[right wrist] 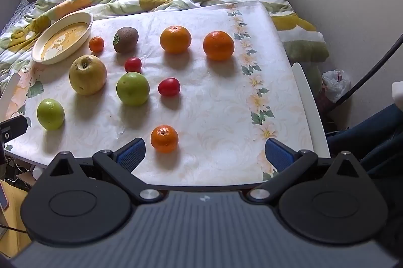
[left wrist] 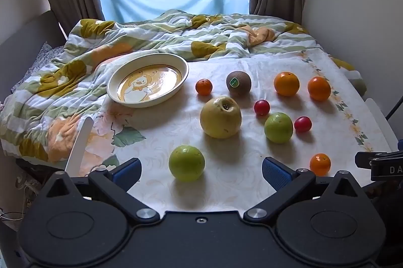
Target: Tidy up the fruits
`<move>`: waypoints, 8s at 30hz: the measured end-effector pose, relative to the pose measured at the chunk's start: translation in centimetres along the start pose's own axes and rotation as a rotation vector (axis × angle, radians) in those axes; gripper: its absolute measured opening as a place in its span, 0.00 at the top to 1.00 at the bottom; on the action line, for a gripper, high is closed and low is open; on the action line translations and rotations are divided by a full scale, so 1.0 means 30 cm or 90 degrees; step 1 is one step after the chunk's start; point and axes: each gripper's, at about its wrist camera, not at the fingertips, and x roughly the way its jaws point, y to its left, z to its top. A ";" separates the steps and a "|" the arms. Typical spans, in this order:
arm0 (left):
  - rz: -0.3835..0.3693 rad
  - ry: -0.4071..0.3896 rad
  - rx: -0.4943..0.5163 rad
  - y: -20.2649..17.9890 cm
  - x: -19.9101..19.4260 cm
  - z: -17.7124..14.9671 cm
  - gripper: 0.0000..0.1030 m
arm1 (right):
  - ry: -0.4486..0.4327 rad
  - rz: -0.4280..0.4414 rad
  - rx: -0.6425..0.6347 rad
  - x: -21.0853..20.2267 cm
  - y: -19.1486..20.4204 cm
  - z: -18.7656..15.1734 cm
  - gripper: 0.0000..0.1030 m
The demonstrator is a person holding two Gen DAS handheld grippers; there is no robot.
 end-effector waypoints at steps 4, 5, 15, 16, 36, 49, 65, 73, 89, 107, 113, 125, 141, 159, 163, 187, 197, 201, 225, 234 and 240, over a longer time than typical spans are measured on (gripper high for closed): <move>-0.007 0.003 -0.006 0.009 0.002 0.003 0.00 | 0.003 -0.002 0.000 0.000 -0.003 0.002 0.00; -0.010 0.004 -0.008 0.013 0.003 0.004 0.00 | 0.003 -0.001 0.001 0.000 -0.004 0.002 0.00; 0.011 -0.008 0.004 -0.019 -0.002 0.013 0.00 | 0.000 0.001 -0.004 0.003 -0.009 0.005 0.00; 0.010 -0.007 0.004 -0.020 -0.001 0.013 0.00 | 0.000 0.001 -0.003 0.004 -0.011 0.006 0.00; 0.009 -0.008 -0.001 -0.008 -0.004 0.011 0.00 | -0.001 0.004 -0.009 0.000 0.019 0.002 0.00; 0.007 -0.007 -0.002 0.001 0.000 0.016 0.00 | 0.000 0.005 -0.010 0.006 0.019 0.004 0.00; 0.007 -0.007 -0.002 0.001 -0.001 0.016 0.00 | 0.000 0.007 -0.015 0.007 0.030 0.002 0.00; 0.007 -0.008 -0.002 0.002 -0.001 0.017 0.00 | 0.000 0.008 -0.015 0.009 0.037 -0.001 0.00; 0.006 -0.010 -0.002 0.007 -0.010 0.025 0.00 | 0.001 0.009 -0.015 0.005 0.036 0.000 0.00; 0.014 -0.029 -0.025 0.003 -0.060 0.017 0.00 | 0.003 0.056 -0.048 -0.043 0.035 0.014 0.00; 0.031 -0.029 -0.005 0.020 0.020 -0.015 0.01 | -0.028 0.083 -0.054 -0.007 0.037 0.013 0.00; -0.024 -0.014 0.028 0.118 0.253 -0.064 0.02 | -0.030 0.058 0.026 0.143 0.100 -0.051 0.00; -0.064 0.027 0.083 0.112 0.396 -0.069 0.44 | -0.011 -0.005 0.034 0.282 0.185 -0.091 0.08; -0.058 0.033 0.058 0.119 0.377 -0.079 0.44 | 0.001 -0.007 0.016 0.298 0.181 -0.066 0.49; -0.047 0.025 0.042 0.119 0.340 -0.082 0.44 | -0.006 0.006 0.007 0.282 0.178 -0.060 0.49; 0.091 -0.079 -0.100 0.201 0.020 0.128 0.44 | -0.105 0.190 -0.216 0.049 0.266 0.224 0.49; 0.082 -0.055 -0.143 0.324 0.143 0.270 0.44 | -0.097 0.209 -0.242 0.128 0.404 0.426 0.49; 0.075 -0.052 -0.139 0.372 0.214 0.328 0.44 | -0.098 0.210 -0.244 0.173 0.473 0.504 0.49; 0.016 0.024 -0.032 0.529 0.801 0.617 0.44 | -0.060 0.213 -0.247 0.606 0.794 0.857 0.49; 0.011 0.047 0.024 0.500 0.904 0.612 0.44 | -0.031 0.183 -0.220 0.690 0.768 0.888 0.49; 0.023 0.015 0.041 0.490 0.886 0.619 0.02 | -0.017 0.173 -0.204 0.710 0.752 0.885 0.49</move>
